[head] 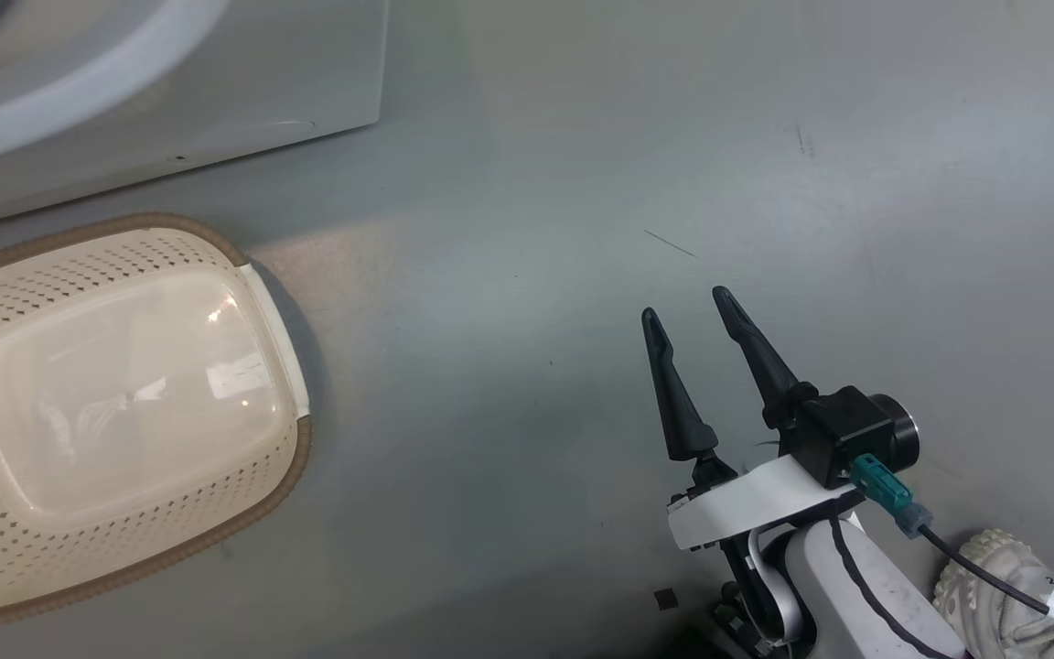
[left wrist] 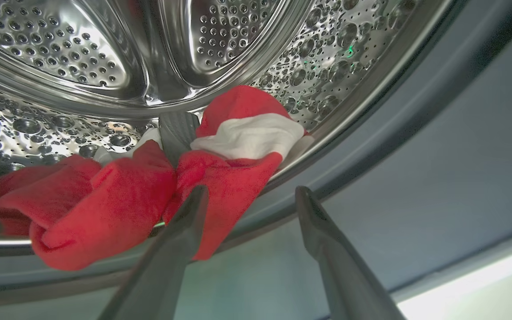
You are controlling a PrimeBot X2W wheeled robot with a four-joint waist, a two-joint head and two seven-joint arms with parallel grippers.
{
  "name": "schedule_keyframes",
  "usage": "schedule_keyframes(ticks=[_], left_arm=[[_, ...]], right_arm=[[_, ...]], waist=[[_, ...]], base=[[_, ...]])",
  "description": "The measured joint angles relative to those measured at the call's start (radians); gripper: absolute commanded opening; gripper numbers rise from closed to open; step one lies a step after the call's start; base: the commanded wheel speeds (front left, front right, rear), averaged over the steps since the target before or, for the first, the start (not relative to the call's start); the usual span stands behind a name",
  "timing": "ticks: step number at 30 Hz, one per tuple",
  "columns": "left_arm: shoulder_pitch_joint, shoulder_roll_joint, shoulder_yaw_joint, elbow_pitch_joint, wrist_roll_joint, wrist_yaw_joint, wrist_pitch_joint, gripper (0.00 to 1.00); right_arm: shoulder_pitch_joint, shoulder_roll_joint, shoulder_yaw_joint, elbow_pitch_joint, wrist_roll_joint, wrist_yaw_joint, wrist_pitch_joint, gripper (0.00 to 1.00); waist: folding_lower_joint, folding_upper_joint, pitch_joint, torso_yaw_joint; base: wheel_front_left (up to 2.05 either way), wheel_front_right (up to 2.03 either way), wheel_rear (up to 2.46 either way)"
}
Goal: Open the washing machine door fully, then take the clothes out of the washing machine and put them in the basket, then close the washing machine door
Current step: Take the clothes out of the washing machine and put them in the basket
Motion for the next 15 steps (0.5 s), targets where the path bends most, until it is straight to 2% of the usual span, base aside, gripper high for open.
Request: schedule_keyframes(ticks=[6,15], left_arm=[[-0.06,0.032,0.008,0.036,-0.01,0.0,0.018,1.0],[-0.071,0.026,-0.006,0.106,-0.059,0.0,0.063,1.0]], right_arm=[[0.0,0.001,0.004,-0.012,0.017,0.0,0.0,1.0],[0.001,0.001,-0.003,-0.016,0.018,0.0,0.0,1.0]], waist=[[0.0,0.0,0.024,-0.024],[0.0,0.0,0.043,-0.037]], base=[[0.0,0.0,0.0],[0.0,0.0,0.0]])
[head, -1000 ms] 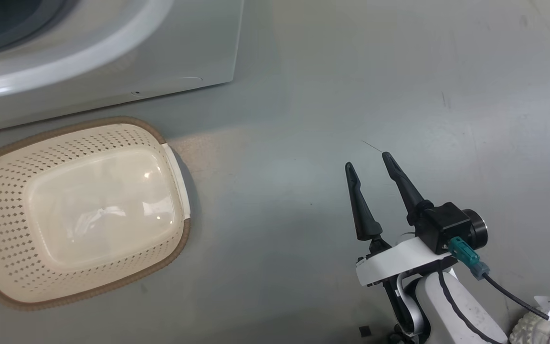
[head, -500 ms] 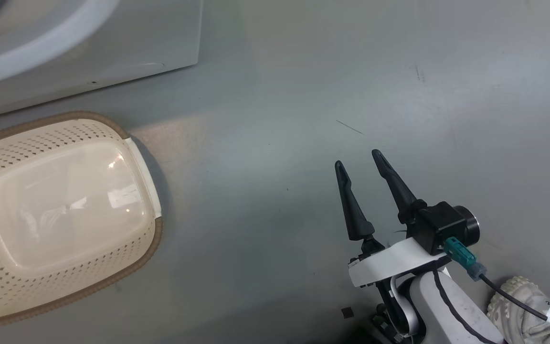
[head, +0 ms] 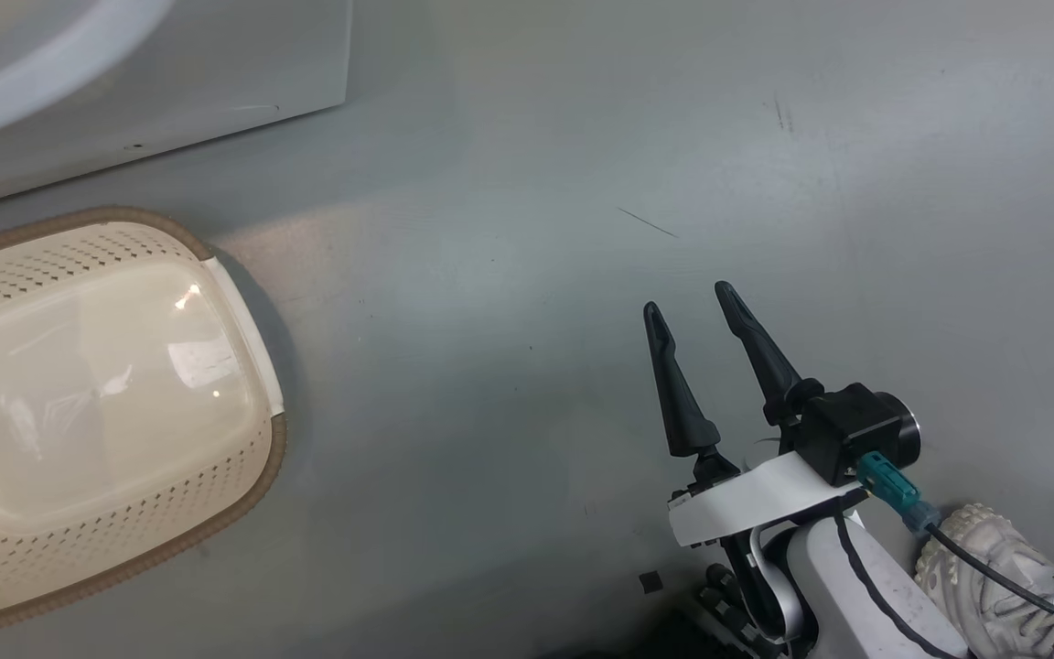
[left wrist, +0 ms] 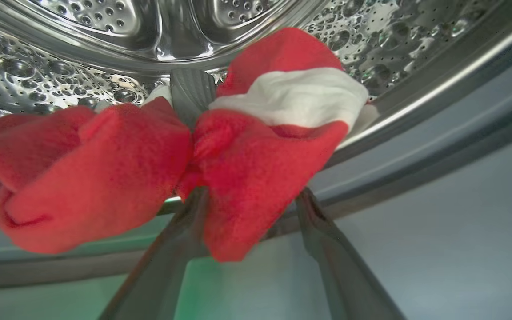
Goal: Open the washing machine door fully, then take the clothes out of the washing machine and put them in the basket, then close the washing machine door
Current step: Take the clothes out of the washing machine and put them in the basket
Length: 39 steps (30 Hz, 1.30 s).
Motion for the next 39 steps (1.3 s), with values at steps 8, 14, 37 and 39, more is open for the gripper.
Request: schedule_keyframes(ticks=[8,14,37,39], left_arm=[[-0.048,0.002,0.009,0.053,-0.004,0.0,-0.002,1.0],[-0.068,0.002,0.009,0.097,-0.019,0.0,0.013,1.0],[-0.081,-0.094,-0.078,0.172,-0.021,0.0,-0.139,0.0],[-0.067,-0.1,-0.092,0.177,-0.021,0.0,-0.16,0.0]], right_arm=[[0.0,0.001,0.001,-0.005,0.0,0.0,0.0,1.0],[0.0,0.001,0.0,-0.005,0.0,0.0,0.0,1.0],[-0.033,0.001,-0.026,0.035,-0.004,0.0,0.0,1.0],[-0.036,0.001,-0.03,0.041,-0.004,0.0,0.0,1.0]], waist=[[0.0,0.0,0.015,-0.002],[0.0,0.0,0.019,-0.001],[-0.0001,0.0,-0.048,0.055],[-0.0001,0.0,-0.063,0.062]], base=[[0.0,0.0,0.0],[0.0,0.0,0.0],[0.0,0.0,0.0],[0.0,0.0,0.0]])
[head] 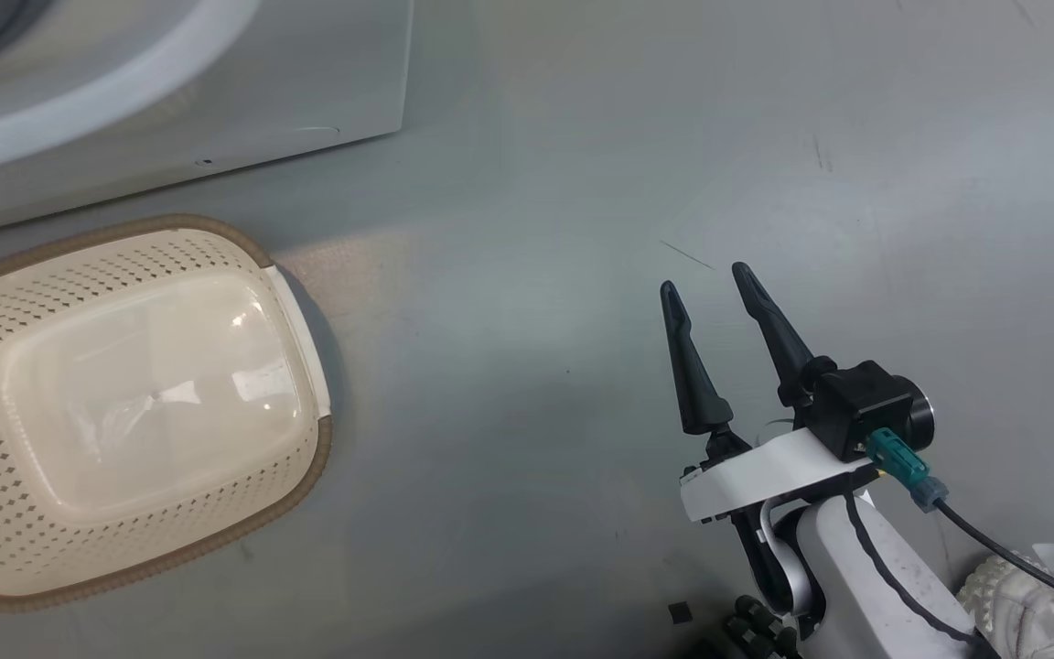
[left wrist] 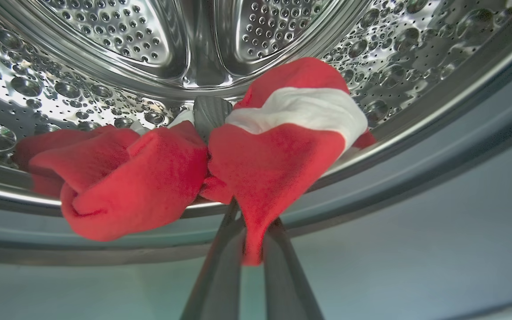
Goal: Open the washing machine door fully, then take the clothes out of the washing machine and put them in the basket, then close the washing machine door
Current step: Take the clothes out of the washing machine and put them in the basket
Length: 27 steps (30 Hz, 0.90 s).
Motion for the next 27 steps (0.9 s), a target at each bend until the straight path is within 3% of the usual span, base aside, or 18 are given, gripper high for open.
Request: schedule_keyframes(ticks=[17,27], left_arm=[[0.194,-0.124,-0.16,-0.039,-0.008,0.0,-0.188,0.0],[0.364,-0.157,-0.227,-0.054,-0.021,0.0,-0.212,0.0]], right_arm=[[0.004,-0.001,-0.069,0.093,-0.024,0.0,0.0,1.0],[0.022,-0.002,-0.089,0.135,-0.028,0.0,0.0,1.0]], waist=[[0.0,0.0,-0.158,0.077],[0.0,0.0,-0.264,0.148]], base=[[0.0,0.0,0.0],[0.0,0.0,0.0]])
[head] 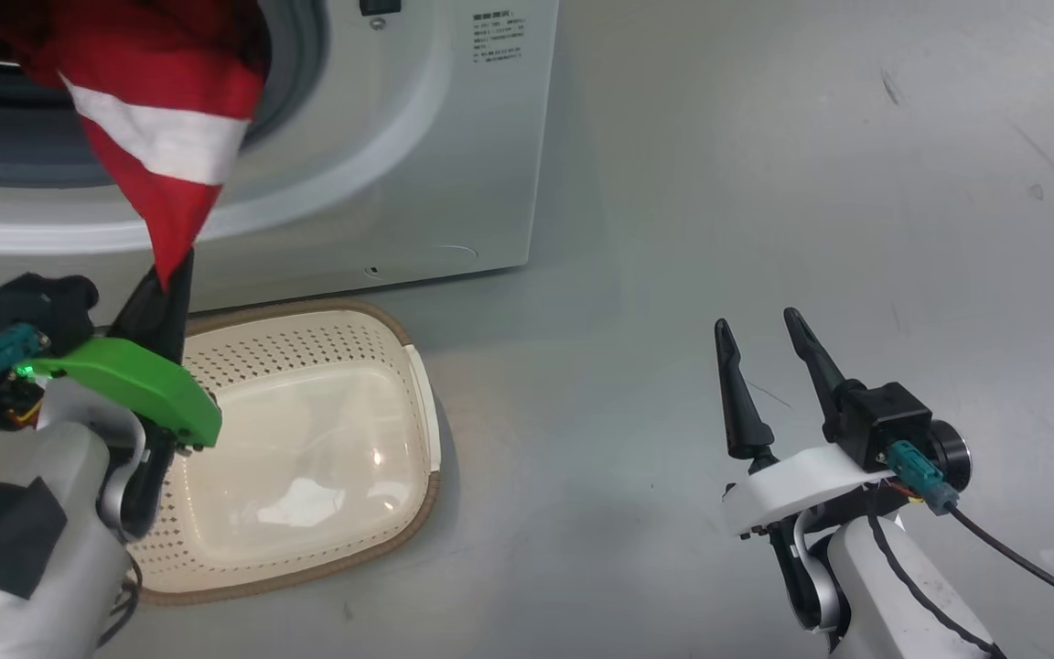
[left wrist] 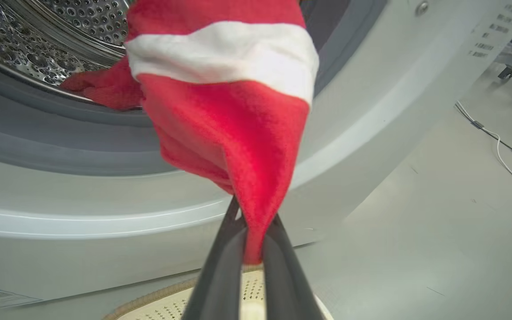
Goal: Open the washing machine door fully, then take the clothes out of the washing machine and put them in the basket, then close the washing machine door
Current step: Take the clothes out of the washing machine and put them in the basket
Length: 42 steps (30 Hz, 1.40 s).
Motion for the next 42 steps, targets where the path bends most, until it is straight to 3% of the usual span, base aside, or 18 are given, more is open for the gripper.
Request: schedule_keyframes(ticks=[17,42], left_arm=[[0.294,-0.026,-0.064,0.012,-0.018,0.0,-0.008,0.0],[0.255,0.031,-0.067,0.044,0.001,0.0,-0.008,0.0]], right_arm=[[0.027,-0.001,0.008,0.025,0.001,0.0,0.0,1.0],[0.0,-0.001,0.03,-0.03,0.0,0.0,0.0,1.0]], waist=[[0.0,0.0,-0.092,0.109],[0.0,0.0,0.069,0.053]], base=[[0.0,0.0,0.0],[0.0,0.0,0.0]])
